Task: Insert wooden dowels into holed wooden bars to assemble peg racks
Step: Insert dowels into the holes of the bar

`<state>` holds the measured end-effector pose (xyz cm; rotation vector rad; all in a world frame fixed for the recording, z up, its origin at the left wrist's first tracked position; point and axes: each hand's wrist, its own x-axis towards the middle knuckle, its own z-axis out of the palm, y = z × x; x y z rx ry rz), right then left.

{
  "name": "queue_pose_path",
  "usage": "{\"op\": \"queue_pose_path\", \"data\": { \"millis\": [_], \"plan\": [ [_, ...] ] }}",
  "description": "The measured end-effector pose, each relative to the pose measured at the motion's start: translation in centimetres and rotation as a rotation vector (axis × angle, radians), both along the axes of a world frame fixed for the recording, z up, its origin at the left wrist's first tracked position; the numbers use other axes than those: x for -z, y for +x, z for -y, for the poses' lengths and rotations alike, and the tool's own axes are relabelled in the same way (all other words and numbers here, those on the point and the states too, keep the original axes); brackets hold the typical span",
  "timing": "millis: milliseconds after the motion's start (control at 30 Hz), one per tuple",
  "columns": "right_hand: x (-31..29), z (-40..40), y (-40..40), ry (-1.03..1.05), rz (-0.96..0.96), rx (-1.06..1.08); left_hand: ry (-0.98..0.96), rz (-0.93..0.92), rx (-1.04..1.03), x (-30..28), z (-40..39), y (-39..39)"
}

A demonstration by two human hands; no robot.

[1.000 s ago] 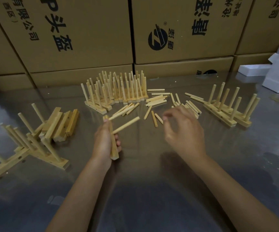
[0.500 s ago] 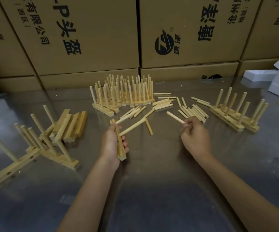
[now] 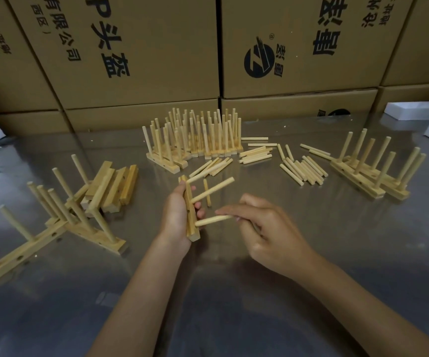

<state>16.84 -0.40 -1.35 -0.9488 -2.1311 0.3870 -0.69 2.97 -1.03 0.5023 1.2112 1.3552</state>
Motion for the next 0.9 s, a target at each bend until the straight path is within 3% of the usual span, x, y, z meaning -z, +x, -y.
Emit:
{"op": "queue_pose_path", "data": {
  "millis": [167,433,600,767,900],
  "plan": [
    [0.0,0.3,-0.4,0.010,0.079,-0.015,0.027,-0.011,0.018,0.0,0.1,0.5],
    [0.3,0.8,-1.1,-0.039,-0.165,0.013,0.118,0.025,-0.039,0.0,0.9,1.6],
    [0.4,0.8,-1.0,-0.052,-0.174,0.028,0.171,-0.032,-0.077,0.3,1.0,2.2],
    [0.4,0.9,-1.0,-0.049,-0.152,0.072,0.171,-0.322,-0.133,0.5,0.9,2.7],
    [0.6,1.3,-2.0,-0.258,-0.341,0.000,0.228,-0.583,-0.145,1.2,0.3,2.7]
  ]
}}
